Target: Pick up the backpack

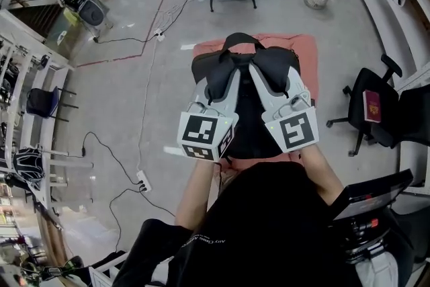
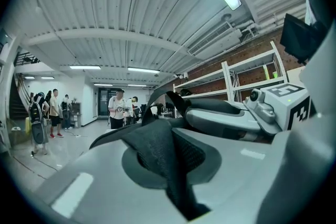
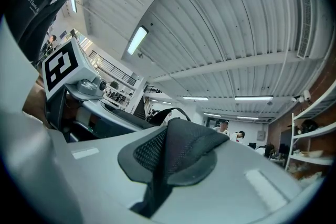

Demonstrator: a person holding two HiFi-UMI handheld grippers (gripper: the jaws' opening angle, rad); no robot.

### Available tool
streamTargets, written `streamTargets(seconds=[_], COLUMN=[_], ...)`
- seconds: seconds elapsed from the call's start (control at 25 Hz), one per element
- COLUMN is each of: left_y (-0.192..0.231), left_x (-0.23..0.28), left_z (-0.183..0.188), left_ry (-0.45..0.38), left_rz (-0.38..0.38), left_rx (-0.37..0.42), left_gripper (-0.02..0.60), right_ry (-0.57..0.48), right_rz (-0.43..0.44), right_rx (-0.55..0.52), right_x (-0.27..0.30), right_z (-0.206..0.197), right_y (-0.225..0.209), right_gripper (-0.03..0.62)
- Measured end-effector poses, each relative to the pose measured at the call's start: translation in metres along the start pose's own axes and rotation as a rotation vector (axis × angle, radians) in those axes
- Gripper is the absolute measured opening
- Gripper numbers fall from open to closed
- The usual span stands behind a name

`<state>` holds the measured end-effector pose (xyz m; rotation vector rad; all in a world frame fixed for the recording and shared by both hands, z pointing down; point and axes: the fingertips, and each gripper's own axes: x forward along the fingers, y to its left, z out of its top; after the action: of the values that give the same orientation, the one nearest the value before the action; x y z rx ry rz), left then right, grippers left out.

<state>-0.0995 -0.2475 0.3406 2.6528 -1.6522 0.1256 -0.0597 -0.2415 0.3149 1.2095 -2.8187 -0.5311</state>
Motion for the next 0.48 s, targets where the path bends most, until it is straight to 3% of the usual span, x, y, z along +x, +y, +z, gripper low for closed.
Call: streamTargets(seconds=[0.48], left_y=[-0.013], left_x=[0.002], left_z=[-0.001], left_ry=[0.011], left_rz=[-0.015], left_rx=[0.008], left_gripper=[0.025], right_ry=[-0.029], right_rz=[-0.012], right_rx=[0.017], right_x=[-0.009], right_z=[0.000], right_y=[-0.008], right_gripper=[0.029])
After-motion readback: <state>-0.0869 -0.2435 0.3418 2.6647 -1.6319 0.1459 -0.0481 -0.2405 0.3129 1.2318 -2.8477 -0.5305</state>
